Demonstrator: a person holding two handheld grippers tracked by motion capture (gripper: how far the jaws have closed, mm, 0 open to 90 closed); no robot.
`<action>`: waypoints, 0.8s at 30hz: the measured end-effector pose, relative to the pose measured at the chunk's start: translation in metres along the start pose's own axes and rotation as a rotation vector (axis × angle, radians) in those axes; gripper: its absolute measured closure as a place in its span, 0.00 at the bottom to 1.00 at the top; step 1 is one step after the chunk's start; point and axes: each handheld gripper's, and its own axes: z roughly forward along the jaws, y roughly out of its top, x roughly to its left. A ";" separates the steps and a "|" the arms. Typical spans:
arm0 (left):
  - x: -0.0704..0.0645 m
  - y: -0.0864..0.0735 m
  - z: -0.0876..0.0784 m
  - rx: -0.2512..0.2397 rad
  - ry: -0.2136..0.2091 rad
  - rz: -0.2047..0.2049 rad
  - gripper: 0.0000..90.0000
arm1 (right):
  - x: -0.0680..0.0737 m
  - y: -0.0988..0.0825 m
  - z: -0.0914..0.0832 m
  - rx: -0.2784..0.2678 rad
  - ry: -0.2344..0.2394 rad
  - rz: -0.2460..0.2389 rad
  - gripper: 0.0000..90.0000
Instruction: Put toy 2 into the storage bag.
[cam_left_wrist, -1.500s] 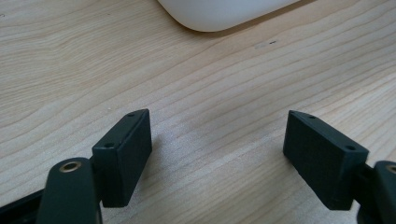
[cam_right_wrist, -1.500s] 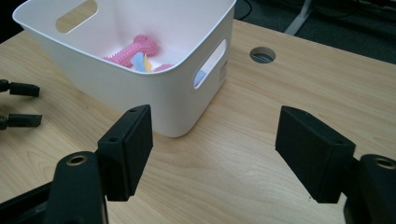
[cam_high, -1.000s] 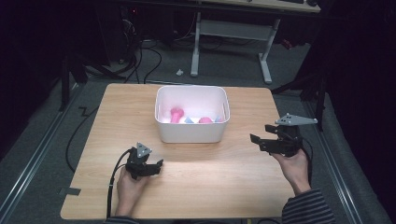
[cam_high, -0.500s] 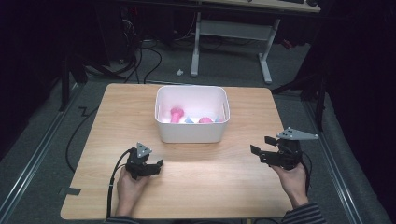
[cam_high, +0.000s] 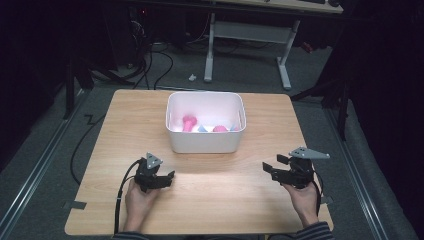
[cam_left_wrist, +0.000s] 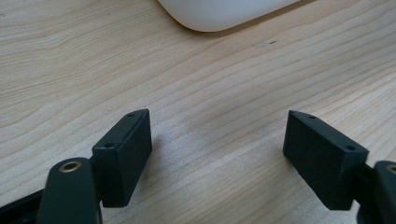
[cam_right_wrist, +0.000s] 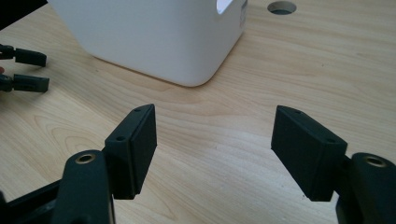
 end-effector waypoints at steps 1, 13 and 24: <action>0.000 0.000 0.000 0.000 0.000 0.000 0.27 | 0.000 -0.002 0.002 0.001 0.000 0.005 0.35; 0.000 0.000 0.000 0.000 0.000 0.000 0.27 | -0.007 -0.030 0.028 0.031 0.001 0.067 0.35; -0.001 0.000 0.000 -0.001 0.001 -0.002 0.27 | -0.008 -0.050 0.050 0.080 -0.019 0.072 0.35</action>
